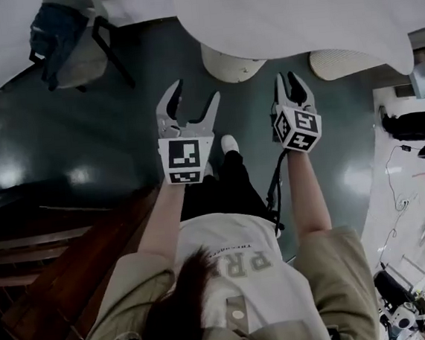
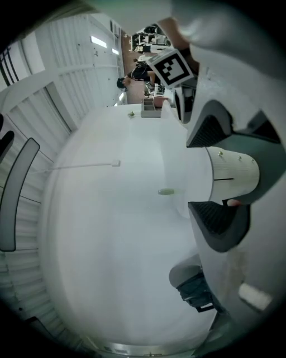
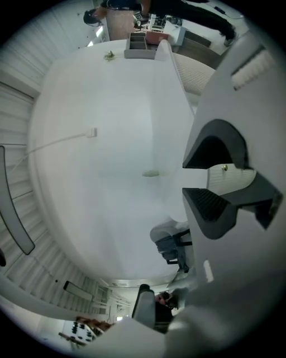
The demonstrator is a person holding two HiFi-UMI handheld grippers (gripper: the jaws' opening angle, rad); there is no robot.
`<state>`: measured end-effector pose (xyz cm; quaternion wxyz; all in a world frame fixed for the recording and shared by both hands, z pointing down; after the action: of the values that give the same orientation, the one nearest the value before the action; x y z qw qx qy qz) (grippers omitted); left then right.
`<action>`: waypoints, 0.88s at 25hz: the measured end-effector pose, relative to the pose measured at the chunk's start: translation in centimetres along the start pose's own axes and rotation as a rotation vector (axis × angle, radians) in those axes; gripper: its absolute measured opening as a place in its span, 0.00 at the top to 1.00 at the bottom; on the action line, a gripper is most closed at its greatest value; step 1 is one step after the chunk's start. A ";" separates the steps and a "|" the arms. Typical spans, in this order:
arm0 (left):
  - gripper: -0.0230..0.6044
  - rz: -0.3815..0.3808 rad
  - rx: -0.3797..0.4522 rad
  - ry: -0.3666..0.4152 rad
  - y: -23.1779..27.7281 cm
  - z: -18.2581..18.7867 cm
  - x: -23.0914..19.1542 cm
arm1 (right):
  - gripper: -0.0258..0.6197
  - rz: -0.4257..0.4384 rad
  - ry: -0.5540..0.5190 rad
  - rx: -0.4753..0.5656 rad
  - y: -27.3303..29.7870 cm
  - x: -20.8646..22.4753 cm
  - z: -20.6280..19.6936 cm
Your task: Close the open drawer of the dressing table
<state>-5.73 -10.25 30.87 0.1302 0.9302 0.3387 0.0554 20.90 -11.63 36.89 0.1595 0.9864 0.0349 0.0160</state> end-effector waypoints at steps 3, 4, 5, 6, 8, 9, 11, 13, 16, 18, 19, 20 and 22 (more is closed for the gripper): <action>0.48 -0.005 0.043 0.009 -0.9 2.4 0.1 | 0.80 0.010 0.002 0.059 -2.9 -0.4 3.6; 0.48 -0.005 0.057 0.010 -1.2 3.0 0.0 | 0.80 0.012 -0.001 0.081 -3.9 -0.6 4.7; 0.48 -0.006 0.070 0.009 -1.6 3.6 -0.1 | 0.80 0.011 -0.005 0.105 -4.9 -0.8 5.7; 0.48 -0.008 0.080 0.008 -1.9 4.1 -0.1 | 0.80 0.009 -0.009 0.129 -5.9 -1.0 6.6; 0.48 -0.014 0.090 0.009 -2.5 5.0 -0.1 | 0.80 0.003 -0.018 0.163 -7.7 -1.3 8.3; 0.49 -0.015 0.096 0.012 -2.8 5.6 0.0 | 0.80 0.002 -0.020 0.176 -8.5 -1.4 9.1; 0.51 -0.015 0.113 0.019 -3.5 6.8 0.1 | 0.80 0.003 -0.021 0.197 -10.1 -1.8 10.5; 0.52 -0.013 0.133 0.020 -3.9 7.8 0.3 | 0.80 0.001 -0.032 0.216 -11.7 -2.0 11.5; 0.56 -0.013 0.159 0.026 -4.1 8.7 0.4 | 0.86 -0.004 -0.033 0.236 -13.5 -2.1 12.6; 0.58 -0.018 0.160 0.032 -4.0 8.8 0.3 | 0.87 -0.006 -0.032 0.237 -14.3 -2.1 12.9; 0.60 -0.019 0.160 0.035 -4.0 8.9 0.4 | 0.87 -0.007 -0.033 0.236 -14.6 -2.0 12.9; 0.61 -0.018 0.163 0.039 -4.1 9.0 0.4 | 0.88 -0.009 -0.033 0.237 -14.9 -1.9 13.0; 0.62 -0.015 0.171 0.049 -4.1 9.3 0.6 | 0.90 -0.019 -0.026 0.243 -15.3 -1.5 13.1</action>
<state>-6.00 -8.80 20.79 0.0421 0.9337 0.3524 0.0481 18.99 -1.33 19.62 0.0395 0.9982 0.0441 -0.0025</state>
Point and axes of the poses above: the fingertips, and each gripper's own axes: y forward along the fingers, x to its right, z out of its top, the point moved 8 cm from there along -y, backward along the fingers, and after that the axes turned 9 degrees about -z, right-handed, at the moved point
